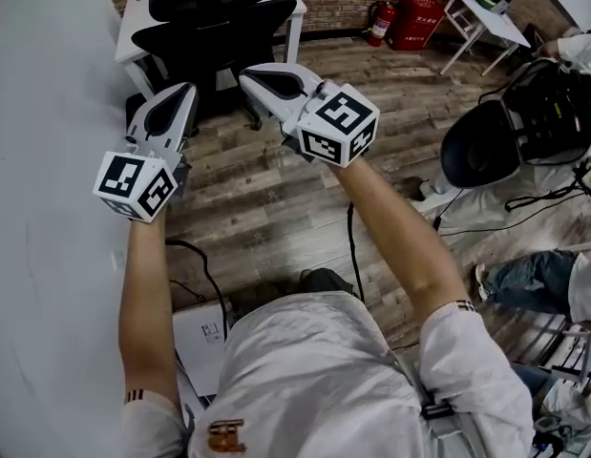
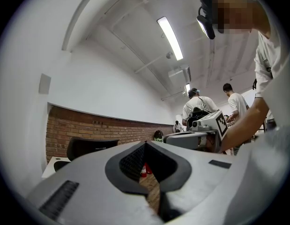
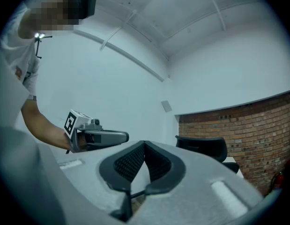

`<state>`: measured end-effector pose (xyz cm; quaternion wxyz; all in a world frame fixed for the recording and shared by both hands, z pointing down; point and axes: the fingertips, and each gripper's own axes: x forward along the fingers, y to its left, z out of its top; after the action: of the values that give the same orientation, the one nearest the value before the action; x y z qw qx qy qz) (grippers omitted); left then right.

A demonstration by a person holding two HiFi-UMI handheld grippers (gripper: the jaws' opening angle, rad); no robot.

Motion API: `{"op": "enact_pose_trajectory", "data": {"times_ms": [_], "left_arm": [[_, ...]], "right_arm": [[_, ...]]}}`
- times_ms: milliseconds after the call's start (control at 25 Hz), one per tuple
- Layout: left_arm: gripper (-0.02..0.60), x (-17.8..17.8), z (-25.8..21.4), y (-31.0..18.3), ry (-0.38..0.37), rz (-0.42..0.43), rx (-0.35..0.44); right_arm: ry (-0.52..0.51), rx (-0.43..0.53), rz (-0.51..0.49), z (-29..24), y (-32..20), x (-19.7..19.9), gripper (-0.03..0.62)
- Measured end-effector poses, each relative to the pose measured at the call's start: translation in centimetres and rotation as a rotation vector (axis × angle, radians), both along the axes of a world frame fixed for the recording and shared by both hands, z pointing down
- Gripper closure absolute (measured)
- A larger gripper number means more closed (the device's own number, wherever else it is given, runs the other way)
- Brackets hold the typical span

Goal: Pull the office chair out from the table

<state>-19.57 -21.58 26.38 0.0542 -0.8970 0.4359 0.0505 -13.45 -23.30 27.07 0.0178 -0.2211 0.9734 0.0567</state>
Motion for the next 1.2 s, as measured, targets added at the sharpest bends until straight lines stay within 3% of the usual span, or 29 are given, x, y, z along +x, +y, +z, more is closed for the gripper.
{"op": "enact_pose_trajectory", "data": {"times_ms": [560,1200], "left_arm": [[0.581,-3.6,0.6,-4.2,0.014,0.001,-0.008],[0.581,-5.3,2.4,-18.5,-0.052,-0.105,-0.018]], "right_arm": [[0.028,0.000,0.042,0.8,-4.6,-2.0,0.592],[0.049,0.029,-0.011,2.6,-20.2,-0.9,0.592]]}}
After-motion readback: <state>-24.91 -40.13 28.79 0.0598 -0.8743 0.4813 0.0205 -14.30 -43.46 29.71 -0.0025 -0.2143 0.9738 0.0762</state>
